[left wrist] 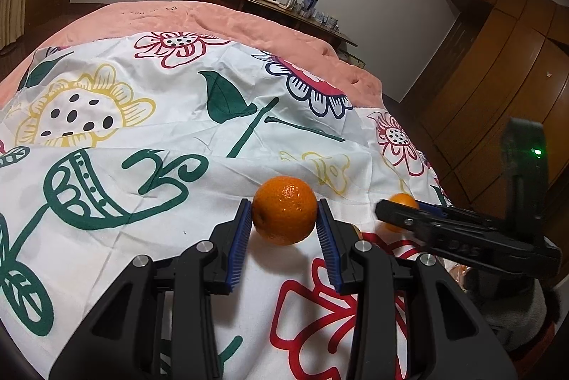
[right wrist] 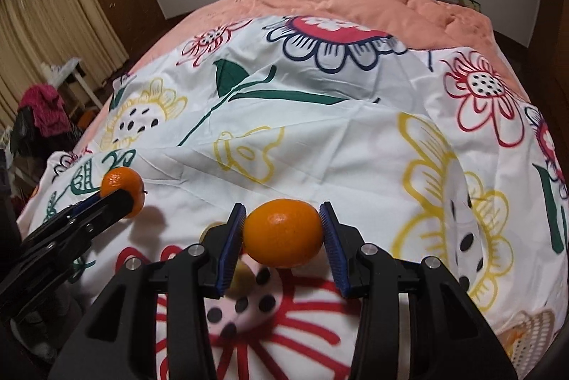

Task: Organize fruits
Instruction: 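Carry the orange toward the basket with the right gripper while the left holds its orange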

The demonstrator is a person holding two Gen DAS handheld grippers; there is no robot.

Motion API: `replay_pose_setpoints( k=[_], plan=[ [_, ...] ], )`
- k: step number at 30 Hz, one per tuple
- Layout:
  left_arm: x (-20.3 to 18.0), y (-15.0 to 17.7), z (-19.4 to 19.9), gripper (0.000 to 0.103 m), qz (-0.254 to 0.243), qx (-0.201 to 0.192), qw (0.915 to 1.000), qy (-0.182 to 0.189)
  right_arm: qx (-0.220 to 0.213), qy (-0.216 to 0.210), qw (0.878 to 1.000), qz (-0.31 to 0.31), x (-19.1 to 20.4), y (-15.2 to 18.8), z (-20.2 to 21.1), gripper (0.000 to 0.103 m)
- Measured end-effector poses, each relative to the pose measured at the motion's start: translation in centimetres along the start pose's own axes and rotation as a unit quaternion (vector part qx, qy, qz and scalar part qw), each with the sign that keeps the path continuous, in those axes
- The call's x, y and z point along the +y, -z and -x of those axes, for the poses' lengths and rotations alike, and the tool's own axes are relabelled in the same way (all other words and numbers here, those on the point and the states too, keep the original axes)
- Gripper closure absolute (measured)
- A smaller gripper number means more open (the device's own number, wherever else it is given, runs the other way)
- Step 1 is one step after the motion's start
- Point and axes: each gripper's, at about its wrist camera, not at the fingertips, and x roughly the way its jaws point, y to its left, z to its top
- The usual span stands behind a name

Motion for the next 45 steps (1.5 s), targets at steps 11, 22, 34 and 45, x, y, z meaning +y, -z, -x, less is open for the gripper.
replay_pose_setpoints(
  k=[11, 22, 34, 45],
  plan=[
    [-0.8, 0.5, 0.5, 0.065, -0.017, -0.005, 0.9997, -0.018, -0.037, -0.007, 0.997, -0.07, -3.7, 3.3, 4.2, 0.06],
    [-2.0, 1.0, 1.0, 0.065, -0.043, -0.007, 0.9977, -0.051, -0.069, 0.004, 0.988, -0.136, -7.8, 6.6, 7.9, 0.06],
    [-3.1, 1.4, 1.3, 0.065, -0.063, -0.007, 0.996, -0.063, -0.088, 0.037, 0.98, -0.172, -11.5, 8.6, 10.3, 0.06],
    [-4.8, 1.5, 1.2, 0.065, -0.081, 0.009, 0.9957, -0.045, -0.078, 0.11, 0.958, -0.252, -18.4, 13.3, 12.5, 0.06]
  ],
)
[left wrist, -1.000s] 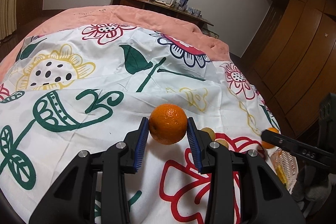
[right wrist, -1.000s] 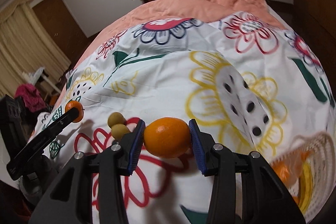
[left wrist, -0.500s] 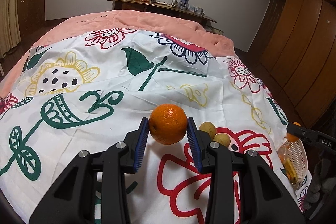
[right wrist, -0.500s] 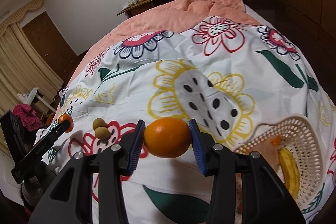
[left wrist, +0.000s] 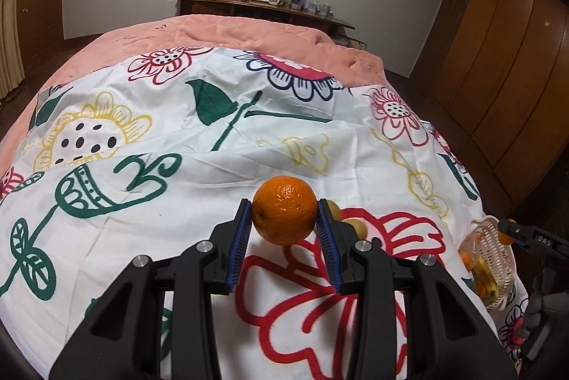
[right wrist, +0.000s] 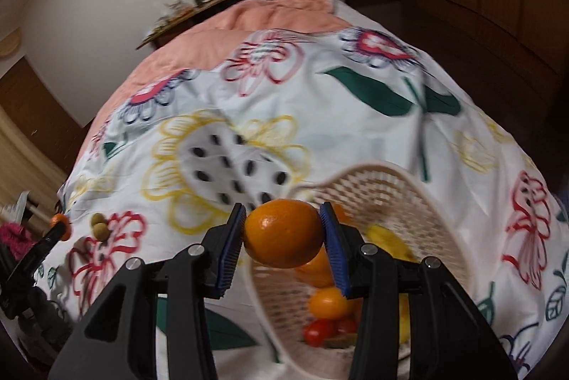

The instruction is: Organize fruits

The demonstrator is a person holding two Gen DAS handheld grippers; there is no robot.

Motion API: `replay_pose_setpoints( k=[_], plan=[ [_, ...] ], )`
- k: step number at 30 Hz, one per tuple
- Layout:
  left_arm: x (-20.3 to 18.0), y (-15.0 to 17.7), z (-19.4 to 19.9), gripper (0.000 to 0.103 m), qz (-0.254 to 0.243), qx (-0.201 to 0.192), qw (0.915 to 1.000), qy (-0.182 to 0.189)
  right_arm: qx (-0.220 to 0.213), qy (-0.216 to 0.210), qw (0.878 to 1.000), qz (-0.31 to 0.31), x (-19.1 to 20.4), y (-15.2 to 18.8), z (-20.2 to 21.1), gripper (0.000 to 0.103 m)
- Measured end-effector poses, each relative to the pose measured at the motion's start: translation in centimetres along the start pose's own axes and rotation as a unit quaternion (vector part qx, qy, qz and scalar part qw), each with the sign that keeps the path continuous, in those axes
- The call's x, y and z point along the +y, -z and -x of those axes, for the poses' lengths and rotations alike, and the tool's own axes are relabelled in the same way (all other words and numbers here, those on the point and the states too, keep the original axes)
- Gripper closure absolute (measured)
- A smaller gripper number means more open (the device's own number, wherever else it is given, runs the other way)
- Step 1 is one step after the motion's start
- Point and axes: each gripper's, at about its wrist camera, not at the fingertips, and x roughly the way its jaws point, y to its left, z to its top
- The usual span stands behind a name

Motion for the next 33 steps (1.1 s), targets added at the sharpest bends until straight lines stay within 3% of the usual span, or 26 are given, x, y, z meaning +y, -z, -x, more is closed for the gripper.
replay_pose_setpoints(
  k=[13, 24, 33],
  plan=[
    [-4.7, -0.5, 1.0, 0.065, -0.052, 0.003, 0.9983, 0.026, 0.005, 0.044, 0.998, -0.044, -5.3, 1.0, -0.8, 0.059],
    [-8.9, -0.2, 0.8, 0.065, -0.095, 0.024, 0.9932, 0.063, -0.009, 0.035, 0.997, -0.061, -6.1, 0.8, -0.5, 0.057],
    [-14.3, 0.8, 0.0, 0.065, -0.147, 0.051, 0.9813, 0.113, -0.023, 0.02, 0.997, -0.071, -6.4, 0.9, 0.0, 0.05]
  ],
)
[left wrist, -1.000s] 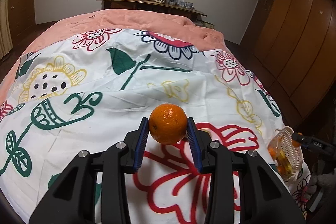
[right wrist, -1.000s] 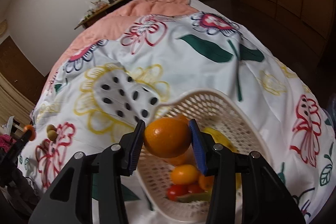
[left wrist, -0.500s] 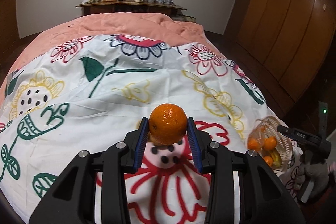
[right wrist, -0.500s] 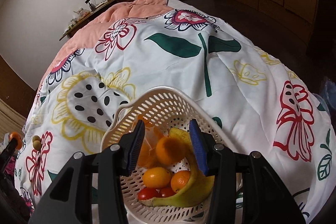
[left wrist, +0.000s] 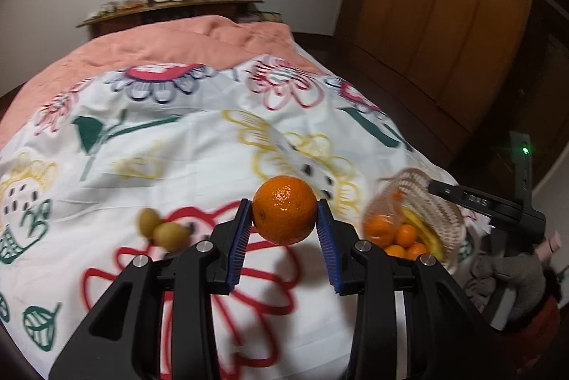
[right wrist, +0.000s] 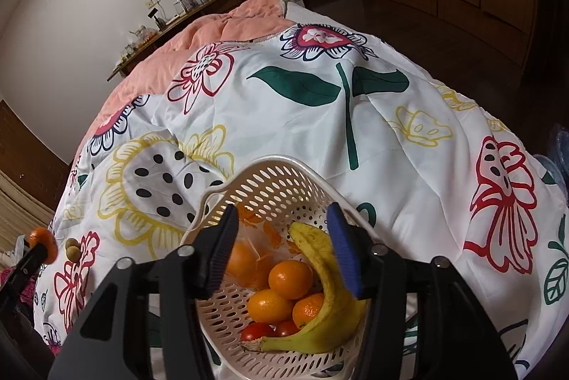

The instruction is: Organize fruits

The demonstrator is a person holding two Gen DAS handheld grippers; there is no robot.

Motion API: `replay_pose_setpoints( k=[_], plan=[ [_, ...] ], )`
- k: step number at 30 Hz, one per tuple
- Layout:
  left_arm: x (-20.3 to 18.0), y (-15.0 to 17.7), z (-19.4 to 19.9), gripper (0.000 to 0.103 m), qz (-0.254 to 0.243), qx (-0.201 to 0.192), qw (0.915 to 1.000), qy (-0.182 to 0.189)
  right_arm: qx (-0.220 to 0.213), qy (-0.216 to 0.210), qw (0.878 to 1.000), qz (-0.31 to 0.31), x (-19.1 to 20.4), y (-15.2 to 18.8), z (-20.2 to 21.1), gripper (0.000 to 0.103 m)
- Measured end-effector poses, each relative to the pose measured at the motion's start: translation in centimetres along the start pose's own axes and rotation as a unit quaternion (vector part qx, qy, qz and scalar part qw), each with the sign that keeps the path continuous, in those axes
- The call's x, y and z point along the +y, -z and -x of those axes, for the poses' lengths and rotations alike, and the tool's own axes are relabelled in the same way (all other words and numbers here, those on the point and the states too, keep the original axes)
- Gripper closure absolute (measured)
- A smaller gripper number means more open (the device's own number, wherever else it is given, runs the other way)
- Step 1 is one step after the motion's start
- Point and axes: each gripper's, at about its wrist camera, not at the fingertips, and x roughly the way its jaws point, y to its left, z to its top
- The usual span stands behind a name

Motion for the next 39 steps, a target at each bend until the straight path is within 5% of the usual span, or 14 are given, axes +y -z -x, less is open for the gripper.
replay_pose_setpoints(
  k=[8, 26, 30, 39],
  plan=[
    [-4.4, -0.5, -3.2, 0.065, -0.027, 0.049, 0.9965, 0.062, -0.001, -0.005, 1.0, 0.0, -0.6, 0.2, 0.1, 0.049],
    [-9.4, -0.2, -6.3, 0.064, -0.082, 0.084, 0.9893, 0.087, -0.005, -0.017, 1.0, -0.005, -1.0, 0.4, 0.3, 0.049],
    [-9.1, -0.2, -6.4, 0.039, -0.072, 0.082, 0.9904, 0.085, -0.003, -0.018, 1.0, -0.007, -1.0, 0.5, 0.2, 0.048],
    [-6.7, -1.2, -5.4, 0.039, -0.041, 0.061, 0.995, 0.067, -0.003, -0.024, 1.0, -0.005, -0.3, 0.8, 0.3, 0.043]
  ],
)
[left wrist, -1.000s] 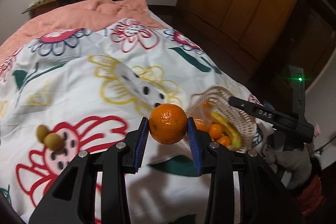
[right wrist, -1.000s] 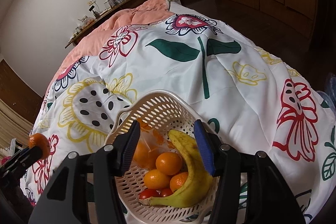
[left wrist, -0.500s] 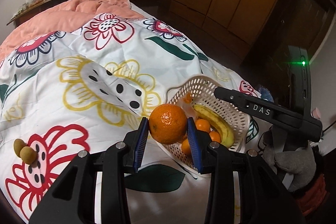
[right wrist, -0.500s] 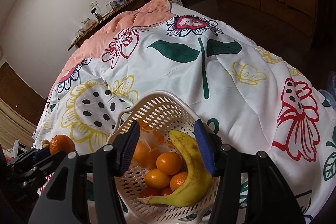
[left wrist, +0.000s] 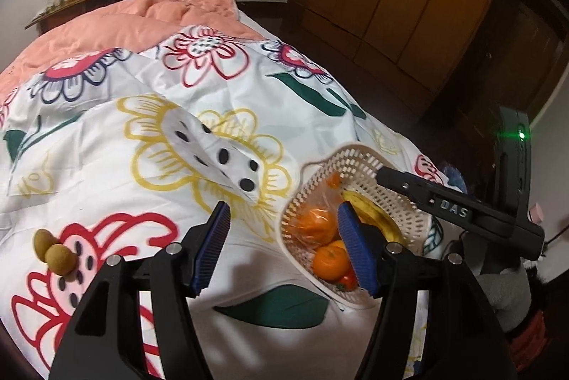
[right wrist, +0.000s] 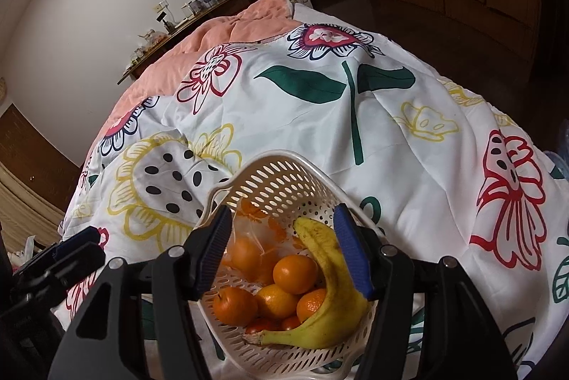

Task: Organize fruits
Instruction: 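Carry the held orange over the basket and open the left gripper, then move both open grippers back toward the two brown kiwis on the duvet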

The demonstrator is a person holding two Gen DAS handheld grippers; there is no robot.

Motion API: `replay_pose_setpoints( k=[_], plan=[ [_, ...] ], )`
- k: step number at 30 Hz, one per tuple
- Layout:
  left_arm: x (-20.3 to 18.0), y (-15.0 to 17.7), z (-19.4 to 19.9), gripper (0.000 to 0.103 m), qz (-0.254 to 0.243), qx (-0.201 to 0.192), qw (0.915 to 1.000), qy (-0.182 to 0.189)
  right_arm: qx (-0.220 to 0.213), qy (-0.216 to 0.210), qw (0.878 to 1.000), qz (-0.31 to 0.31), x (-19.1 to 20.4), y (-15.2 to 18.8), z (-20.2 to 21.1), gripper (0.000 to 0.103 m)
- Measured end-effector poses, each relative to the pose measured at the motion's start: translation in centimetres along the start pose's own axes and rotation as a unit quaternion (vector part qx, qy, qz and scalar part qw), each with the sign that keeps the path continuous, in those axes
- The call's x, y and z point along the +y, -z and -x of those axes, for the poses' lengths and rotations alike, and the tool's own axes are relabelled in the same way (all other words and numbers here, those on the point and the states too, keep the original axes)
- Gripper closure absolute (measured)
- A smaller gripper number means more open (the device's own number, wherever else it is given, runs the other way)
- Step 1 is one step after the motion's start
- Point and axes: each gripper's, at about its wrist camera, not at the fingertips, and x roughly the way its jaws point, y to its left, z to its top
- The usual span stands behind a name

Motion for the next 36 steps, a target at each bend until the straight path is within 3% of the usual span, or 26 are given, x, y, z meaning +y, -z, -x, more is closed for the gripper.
replay_pose_setpoints(
  k=[11, 21, 25, 36],
  plan=[
    [2.4, 0.2, 0.8, 0.031, 0.024, -0.012, 0.9992, -0.031, 0.013, -0.014, 1.0, 0.018, 1.7, 0.8, -0.8, 0.043],
    [5.2, 0.2, 2.1, 0.03, 0.055, -0.025, 0.9966, -0.057, 0.014, -0.028, 0.998, 0.057, 4.4, 1.2, -0.7, 0.042],
    [6.2, 0.4, 2.5, 0.021, 0.062, -0.03, 0.9948, -0.074, 0.02, -0.038, 0.997, 0.066, 5.2, 1.4, -0.9, 0.041],
    [7.9, 0.8, 3.2, 0.013, 0.072, -0.039, 0.9907, -0.109, 0.031, -0.055, 0.994, 0.089, 7.4, 2.0, -1.2, 0.037]
  ],
)
